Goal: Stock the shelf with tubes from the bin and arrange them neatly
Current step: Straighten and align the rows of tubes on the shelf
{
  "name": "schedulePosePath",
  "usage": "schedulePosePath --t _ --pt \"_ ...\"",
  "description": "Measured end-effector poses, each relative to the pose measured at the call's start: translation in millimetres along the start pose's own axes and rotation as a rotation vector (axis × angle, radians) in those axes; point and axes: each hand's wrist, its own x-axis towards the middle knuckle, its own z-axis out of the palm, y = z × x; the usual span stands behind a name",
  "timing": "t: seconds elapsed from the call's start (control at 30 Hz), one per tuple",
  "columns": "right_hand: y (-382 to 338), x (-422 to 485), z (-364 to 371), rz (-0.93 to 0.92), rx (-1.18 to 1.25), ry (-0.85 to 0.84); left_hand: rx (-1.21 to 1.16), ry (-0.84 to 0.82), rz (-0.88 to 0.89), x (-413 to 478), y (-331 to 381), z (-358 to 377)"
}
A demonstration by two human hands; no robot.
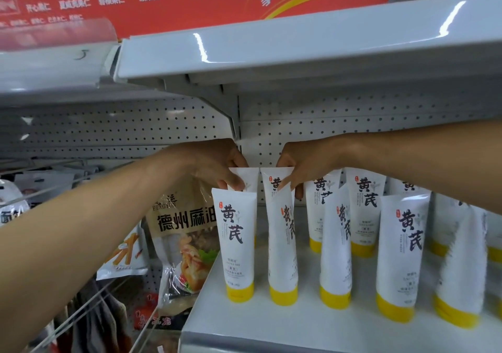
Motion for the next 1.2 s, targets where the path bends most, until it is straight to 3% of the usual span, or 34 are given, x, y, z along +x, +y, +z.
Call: schedulePosePath --t 0.33,0.53,0.77,1.0,1.2 --pt "2.7 5.1 3.4 0.006 0.006 0.033 0.032 -0.023 -0.007 -1.0 0.6 -1.7" --pt "2.7 6.2 3.2 -0.015 0.094 -0.059 0.037 -0.038 -0.024 -2.6 0.4 -1.6" --pt "4.7 -4.0 -11.2 -0.064 0.16 0.105 0.036 -0.005 -0.018 -12.7 8.1 1.1" --pt "8.2 -28.9 -16.7 -0.121 0.143 0.292 0.066 0.263 0.031 -27.8 23.5 -0.1" --pt "2.0 -69.4 -16.8 -0.082 0.012 0.461 0.31 0.591 0.067 -62.5 45.5 14.8"
